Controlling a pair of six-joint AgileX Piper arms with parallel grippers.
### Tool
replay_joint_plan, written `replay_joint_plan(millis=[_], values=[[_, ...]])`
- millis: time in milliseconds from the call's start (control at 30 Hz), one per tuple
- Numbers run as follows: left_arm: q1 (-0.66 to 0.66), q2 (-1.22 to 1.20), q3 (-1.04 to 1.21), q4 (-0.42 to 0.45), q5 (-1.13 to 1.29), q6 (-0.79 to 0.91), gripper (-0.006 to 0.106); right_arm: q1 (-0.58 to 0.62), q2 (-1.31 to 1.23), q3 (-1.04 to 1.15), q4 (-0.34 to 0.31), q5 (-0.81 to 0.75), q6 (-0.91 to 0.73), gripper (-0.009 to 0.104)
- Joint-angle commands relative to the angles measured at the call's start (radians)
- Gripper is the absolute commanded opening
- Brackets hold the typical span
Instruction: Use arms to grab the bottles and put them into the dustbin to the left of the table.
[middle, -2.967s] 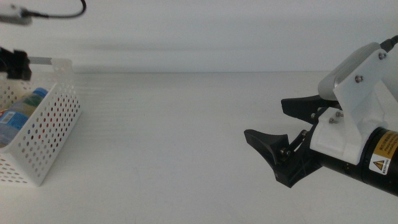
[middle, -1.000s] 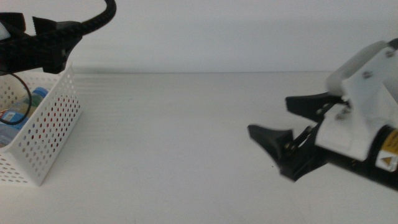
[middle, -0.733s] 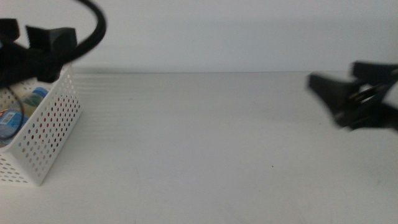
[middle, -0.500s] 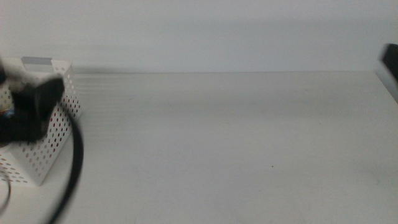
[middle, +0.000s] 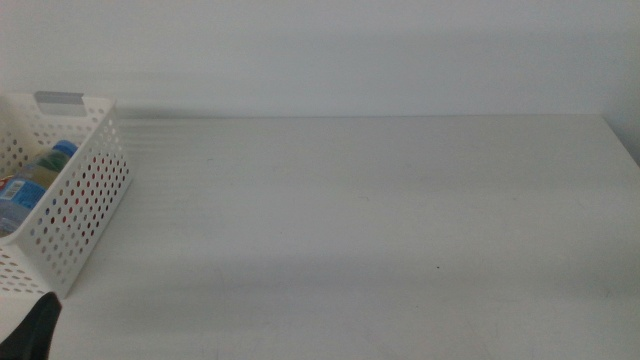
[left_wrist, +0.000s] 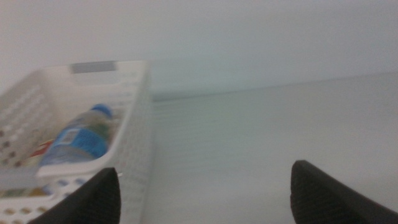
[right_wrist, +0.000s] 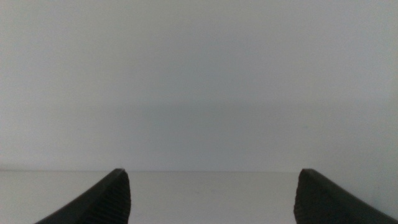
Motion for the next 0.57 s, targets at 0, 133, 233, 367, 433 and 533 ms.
replay_joint_plan(millis=[0, 133, 233, 367, 433, 533], values=[[0.030, -0.039, 0.003, -0.001, -0.087, -0.013, 0.090, -0.006, -0.053, 0.019, -0.014, -0.074, -0.009, 0.071], [0.035, -0.106, 0.051, -0.001, -0.085, -0.013, 0.090, -0.006, -0.131, 0.090, -0.014, -0.074, -0.009, 0.071], [0.035, -0.118, 0.079, -0.001, -0.089, -0.013, 0.090, -0.006, -0.154, 0.127, -0.014, -0.075, -0.009, 0.071], [0.035, -0.120, 0.091, -0.001, -0.061, -0.013, 0.090, -0.006, -0.154, 0.137, -0.014, -0.047, -0.009, 0.071], [0.035, -0.129, 0.091, -0.001, -0.064, -0.013, 0.090, -0.006, -0.154, 0.137, -0.014, -0.048, -0.009, 0.071], [0.035, -0.129, 0.091, 0.000, -0.066, -0.013, 0.090, -0.006, -0.154, 0.137, -0.013, -0.048, -0.009, 0.071]])
